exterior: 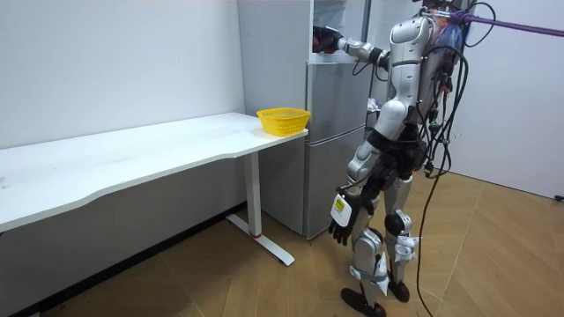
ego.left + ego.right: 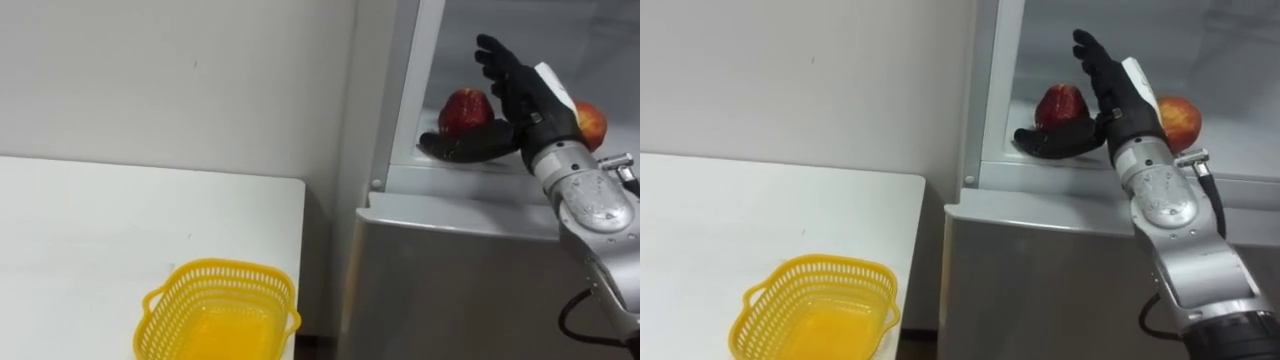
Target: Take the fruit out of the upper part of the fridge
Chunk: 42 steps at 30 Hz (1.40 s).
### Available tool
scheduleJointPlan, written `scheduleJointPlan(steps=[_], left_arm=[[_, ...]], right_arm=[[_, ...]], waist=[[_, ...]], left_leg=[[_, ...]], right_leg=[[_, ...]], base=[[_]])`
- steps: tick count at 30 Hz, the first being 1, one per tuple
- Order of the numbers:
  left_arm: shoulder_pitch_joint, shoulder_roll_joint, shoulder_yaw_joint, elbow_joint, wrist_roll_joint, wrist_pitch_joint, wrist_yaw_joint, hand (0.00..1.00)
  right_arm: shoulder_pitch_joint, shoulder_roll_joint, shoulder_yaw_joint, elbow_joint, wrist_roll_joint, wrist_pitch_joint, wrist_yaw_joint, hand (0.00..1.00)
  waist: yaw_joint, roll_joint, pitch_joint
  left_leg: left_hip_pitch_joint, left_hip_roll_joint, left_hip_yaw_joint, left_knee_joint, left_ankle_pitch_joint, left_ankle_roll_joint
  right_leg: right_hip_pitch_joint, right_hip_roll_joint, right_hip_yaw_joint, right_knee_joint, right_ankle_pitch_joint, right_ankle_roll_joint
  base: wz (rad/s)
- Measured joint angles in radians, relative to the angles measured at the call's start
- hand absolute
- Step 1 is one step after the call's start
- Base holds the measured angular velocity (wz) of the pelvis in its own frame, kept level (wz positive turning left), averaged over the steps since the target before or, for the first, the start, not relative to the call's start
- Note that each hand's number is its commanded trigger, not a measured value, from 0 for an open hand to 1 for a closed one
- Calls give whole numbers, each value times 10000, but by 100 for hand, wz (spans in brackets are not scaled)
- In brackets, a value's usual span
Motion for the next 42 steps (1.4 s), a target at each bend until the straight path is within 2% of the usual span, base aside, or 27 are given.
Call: scheduleJointPlan(steps=[6,13,21,22,23,24,26,34,42], left_arm=[[-30,-9,187,-14,-40,21,-124,0],[-30,-7,194,142,-39,46,-85,0],[-38,-7,203,254,-37,248,-79,0],[-47,-7,206,254,-30,311,-79,0],[-55,-6,207,254,-31,351,-78,0],[-60,-7,208,254,-31,411,-77,0],[-80,-8,231,254,-31,473,-77,0],[-140,-7,244,253,-27,783,-83,0],[-163,-7,242,254,-24,844,-84,0]], right_arm=[[-140,-97,0,383,288,74,520,0],[-409,-113,-2,1208,523,86,1130,0],[-666,-164,-142,2183,1216,267,1942,0],[-745,-173,-138,2361,1218,284,2051,14],[-762,-181,-138,2433,1219,290,2095,49],[-763,-189,-138,2515,1217,305,2190,74],[-771,-216,-139,2570,1204,346,2303,100],[-859,-229,-199,2747,1208,510,2451,100],[-870,-248,-549,2791,1214,500,2313,100]], waist=[[-16,-30,-17],[-31,-79,22],[-29,-188,-21],[-11,-199,-17],[-7,-206,-13],[1,-210,-11],[14,-213,-7],[19,-201,6],[52,-138,51]], left_leg=[[12,1,0,35,0,0],[155,2,-4,-14,7,-8],[194,-3,-45,-2,21,-8],[229,-1,-45,0,20,-8],[250,0,-45,0,20,-8],[285,1,-46,0,19,-8],[310,-1,-46,-2,19,-8],[378,5,-49,-2,17,-10],[401,15,-47,-25,16,-13]], right_leg=[[35,4,21,0,1,-1],[146,9,35,-6,4,-7],[206,5,25,-4,6,-10],[232,7,30,-4,6,-10],[257,8,30,-4,6,-10],[298,7,31,-4,6,-10],[327,1,27,-5,6,-10],[420,12,16,-17,6,-10],[427,23,26,-18,5,-9]], base=[[0],[0],[0],[0],[0],[0],[0],[0],[0]])
